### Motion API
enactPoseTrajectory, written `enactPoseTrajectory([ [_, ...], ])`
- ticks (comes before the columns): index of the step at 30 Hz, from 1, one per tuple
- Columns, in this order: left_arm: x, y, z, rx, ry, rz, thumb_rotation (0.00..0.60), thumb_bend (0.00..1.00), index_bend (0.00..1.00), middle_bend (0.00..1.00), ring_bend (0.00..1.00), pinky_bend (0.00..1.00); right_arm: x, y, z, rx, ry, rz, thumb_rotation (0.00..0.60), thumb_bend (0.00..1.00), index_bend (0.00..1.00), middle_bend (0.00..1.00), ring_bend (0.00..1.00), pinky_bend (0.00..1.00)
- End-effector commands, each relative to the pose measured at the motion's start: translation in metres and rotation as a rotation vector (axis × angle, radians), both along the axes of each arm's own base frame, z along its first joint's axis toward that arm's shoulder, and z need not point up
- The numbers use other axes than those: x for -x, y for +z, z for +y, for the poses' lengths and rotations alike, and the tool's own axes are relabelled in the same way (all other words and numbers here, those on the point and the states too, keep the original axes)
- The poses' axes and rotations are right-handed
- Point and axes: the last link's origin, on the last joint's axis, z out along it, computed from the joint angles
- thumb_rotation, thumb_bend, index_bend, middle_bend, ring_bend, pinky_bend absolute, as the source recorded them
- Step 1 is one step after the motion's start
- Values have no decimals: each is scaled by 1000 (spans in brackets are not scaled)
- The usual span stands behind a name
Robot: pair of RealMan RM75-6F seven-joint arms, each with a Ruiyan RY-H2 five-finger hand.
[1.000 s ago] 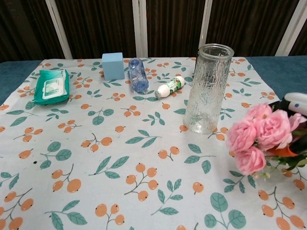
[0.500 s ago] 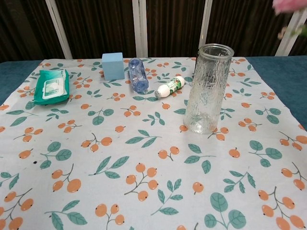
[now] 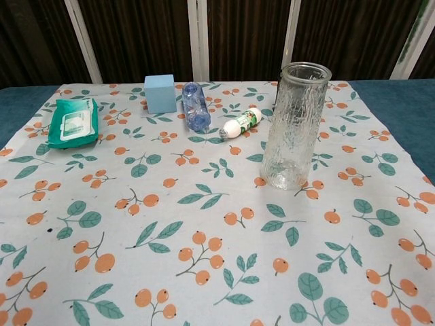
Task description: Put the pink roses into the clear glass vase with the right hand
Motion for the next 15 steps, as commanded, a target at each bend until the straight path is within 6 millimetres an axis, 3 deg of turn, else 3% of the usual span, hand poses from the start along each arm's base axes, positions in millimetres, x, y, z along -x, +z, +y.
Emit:
enactPoseTrajectory([
  [1, 1, 0, 0, 3, 3, -3, 600, 0, 0, 0, 0, 0, -19, -10, -7, -49, 34, -81, 600, 355, 503, 508, 560, 416],
  [9, 2, 1, 0, 13, 4, -13, 600, 0, 0, 0, 0, 0, -43, -32, -31, -19, 51, -102, 600, 355, 503, 508, 560, 416],
  [15, 3, 3, 1, 12, 10, -20, 600, 0, 0, 0, 0, 0, -48, -44, -47, 1, 34, -98, 600, 356, 503, 508, 560, 416],
])
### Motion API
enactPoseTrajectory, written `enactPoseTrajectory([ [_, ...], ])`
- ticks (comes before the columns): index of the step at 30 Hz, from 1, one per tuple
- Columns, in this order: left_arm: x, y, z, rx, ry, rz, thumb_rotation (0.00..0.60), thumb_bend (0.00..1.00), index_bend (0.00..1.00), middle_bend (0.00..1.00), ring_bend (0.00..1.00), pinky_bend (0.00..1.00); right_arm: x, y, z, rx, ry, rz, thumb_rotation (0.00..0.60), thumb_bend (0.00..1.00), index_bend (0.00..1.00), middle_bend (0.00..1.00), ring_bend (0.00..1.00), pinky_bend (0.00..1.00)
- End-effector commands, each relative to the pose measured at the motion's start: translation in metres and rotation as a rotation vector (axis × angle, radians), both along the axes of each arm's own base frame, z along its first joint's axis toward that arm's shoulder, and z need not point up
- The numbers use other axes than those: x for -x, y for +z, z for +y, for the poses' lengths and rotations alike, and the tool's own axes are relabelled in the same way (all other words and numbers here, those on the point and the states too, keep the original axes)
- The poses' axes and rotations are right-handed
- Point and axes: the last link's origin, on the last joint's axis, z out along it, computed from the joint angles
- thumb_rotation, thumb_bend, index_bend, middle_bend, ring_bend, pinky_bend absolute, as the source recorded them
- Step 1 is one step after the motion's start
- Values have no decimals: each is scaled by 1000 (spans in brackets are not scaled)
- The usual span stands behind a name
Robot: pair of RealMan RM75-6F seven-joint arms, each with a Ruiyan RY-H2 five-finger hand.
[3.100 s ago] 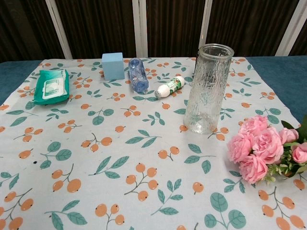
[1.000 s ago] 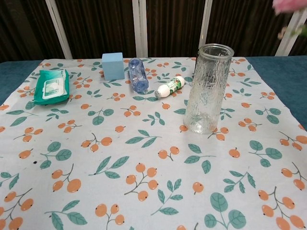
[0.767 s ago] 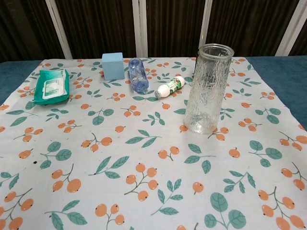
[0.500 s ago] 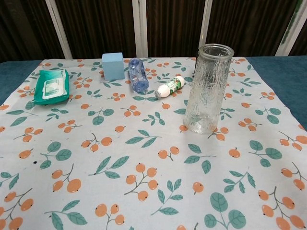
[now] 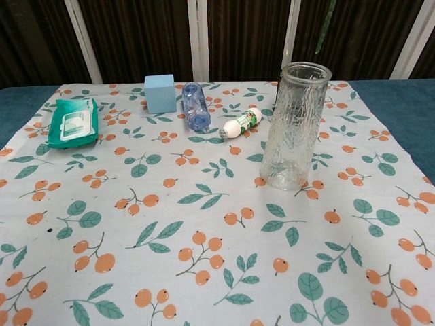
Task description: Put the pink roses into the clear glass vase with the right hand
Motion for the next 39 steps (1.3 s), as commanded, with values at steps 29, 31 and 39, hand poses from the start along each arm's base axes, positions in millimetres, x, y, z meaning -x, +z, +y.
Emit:
enactPoseTrajectory([
  [29, -1, -5, 1, 41, 10, 5, 600, 0, 0, 0, 0, 0, 32, -81, -2, -116, -110, 16, 600, 356, 467, 508, 534, 416],
  [31, -2, -5, 0, 42, 10, 3, 600, 0, 0, 0, 0, 0, 31, -88, 0, -124, -113, 14, 600, 355, 462, 509, 527, 416],
  [39, -2, -5, -3, 51, 11, 0, 600, 0, 0, 0, 0, 0, 26, -105, -7, -127, -128, 35, 600, 355, 458, 508, 525, 416],
])
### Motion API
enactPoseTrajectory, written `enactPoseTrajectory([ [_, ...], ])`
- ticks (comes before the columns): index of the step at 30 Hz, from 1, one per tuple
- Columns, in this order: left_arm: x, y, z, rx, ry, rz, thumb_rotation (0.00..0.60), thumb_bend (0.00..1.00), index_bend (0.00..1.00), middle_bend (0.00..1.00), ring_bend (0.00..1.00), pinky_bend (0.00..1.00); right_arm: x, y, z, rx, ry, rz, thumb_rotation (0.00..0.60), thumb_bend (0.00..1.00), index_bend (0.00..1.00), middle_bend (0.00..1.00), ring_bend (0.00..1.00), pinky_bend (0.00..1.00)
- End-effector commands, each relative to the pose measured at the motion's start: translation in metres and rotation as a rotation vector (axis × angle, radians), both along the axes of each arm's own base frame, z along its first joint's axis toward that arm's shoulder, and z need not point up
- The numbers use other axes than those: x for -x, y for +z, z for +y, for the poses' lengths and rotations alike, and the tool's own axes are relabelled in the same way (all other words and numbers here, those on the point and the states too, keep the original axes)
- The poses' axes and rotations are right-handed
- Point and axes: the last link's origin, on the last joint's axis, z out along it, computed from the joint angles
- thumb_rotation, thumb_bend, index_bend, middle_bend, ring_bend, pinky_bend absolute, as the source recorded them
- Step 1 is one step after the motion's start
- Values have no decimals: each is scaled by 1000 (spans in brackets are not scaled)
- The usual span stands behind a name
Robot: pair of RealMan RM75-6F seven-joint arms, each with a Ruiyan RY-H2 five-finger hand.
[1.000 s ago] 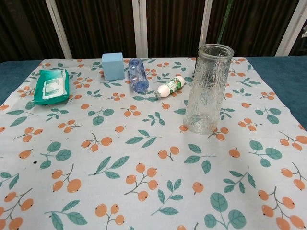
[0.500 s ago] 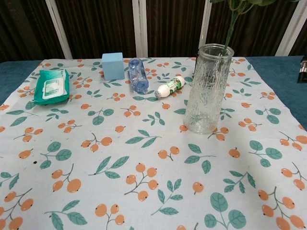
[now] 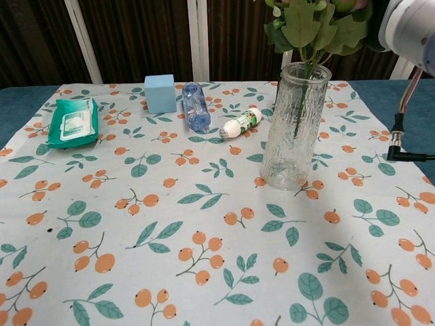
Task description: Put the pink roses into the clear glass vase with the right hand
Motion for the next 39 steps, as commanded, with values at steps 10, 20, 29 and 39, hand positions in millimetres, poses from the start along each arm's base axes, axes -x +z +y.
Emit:
enactPoseTrajectory([
  [10, 2, 2, 1, -4, 10, -6, 600, 0, 0, 0, 0, 0, 0, -12, -9, -4, -26, -2, 600, 356, 446, 508, 520, 399],
  [20, 0, 0, 3, -1, 6, -7, 600, 0, 0, 0, 0, 0, 5, -25, -4, -25, -14, 19, 600, 355, 209, 320, 320, 176],
  [29, -1, 0, 3, 1, 7, -16, 600, 0, 0, 0, 0, 0, 11, -28, 7, -62, 28, 40, 600, 355, 0, 33, 28, 0],
  [39, -1, 0, 2, -4, 8, -18, 600, 0, 0, 0, 0, 0, 22, -19, 29, -70, 67, 56, 600, 348, 0, 0, 0, 0],
])
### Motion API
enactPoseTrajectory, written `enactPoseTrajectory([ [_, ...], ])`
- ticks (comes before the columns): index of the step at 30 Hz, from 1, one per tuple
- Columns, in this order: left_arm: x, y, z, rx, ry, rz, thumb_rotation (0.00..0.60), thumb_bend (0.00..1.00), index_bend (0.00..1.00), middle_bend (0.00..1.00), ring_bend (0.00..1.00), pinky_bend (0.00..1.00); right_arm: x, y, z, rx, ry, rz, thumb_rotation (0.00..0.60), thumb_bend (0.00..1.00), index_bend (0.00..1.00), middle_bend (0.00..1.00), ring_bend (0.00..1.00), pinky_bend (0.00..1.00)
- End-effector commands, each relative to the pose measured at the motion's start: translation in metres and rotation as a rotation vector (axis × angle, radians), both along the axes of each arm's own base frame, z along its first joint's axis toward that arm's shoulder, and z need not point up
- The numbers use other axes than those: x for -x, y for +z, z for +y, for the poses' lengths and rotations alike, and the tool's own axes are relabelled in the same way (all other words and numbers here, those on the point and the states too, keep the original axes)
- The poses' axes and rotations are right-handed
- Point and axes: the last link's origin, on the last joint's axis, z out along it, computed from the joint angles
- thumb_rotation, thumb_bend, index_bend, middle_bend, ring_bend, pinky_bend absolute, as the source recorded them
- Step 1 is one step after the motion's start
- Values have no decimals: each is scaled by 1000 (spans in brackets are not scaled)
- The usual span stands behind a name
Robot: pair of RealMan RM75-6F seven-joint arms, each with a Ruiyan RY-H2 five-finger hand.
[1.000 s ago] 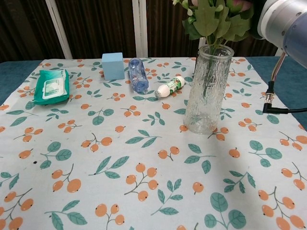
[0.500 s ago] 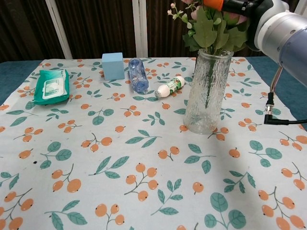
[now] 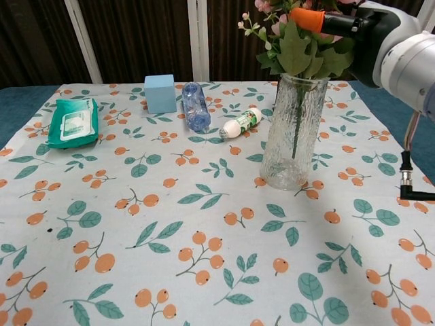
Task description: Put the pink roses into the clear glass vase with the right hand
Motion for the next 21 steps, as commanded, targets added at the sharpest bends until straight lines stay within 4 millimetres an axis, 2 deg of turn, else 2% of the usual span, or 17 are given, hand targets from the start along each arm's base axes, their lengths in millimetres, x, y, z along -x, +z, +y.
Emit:
enactPoseTrajectory([
  [1, 0, 0, 0, -1, 0, -2, 600, 0, 0, 0, 0, 0, 4, 7, 8, 7, 9, 8, 600, 347, 0, 0, 0, 0],
  [7, -1, -1, 0, -3, -2, -7, 600, 0, 0, 0, 0, 0, 11, 26, 26, 26, 39, 27, 600, 349, 0, 0, 0, 0],
  [12, -1, 0, -1, -11, 1, -10, 600, 0, 0, 0, 0, 0, 34, 50, 44, 30, 56, 151, 600, 347, 0, 0, 0, 0],
  [18, -1, 2, -3, -24, -7, -5, 600, 0, 0, 0, 0, 0, 100, 81, 74, -1, 16, 498, 600, 347, 0, 0, 0, 0],
  [21, -2, 4, -2, -34, -22, 9, 600, 0, 0, 0, 0, 0, 142, 94, 102, -87, -5, 702, 600, 347, 0, 0, 0, 0],
])
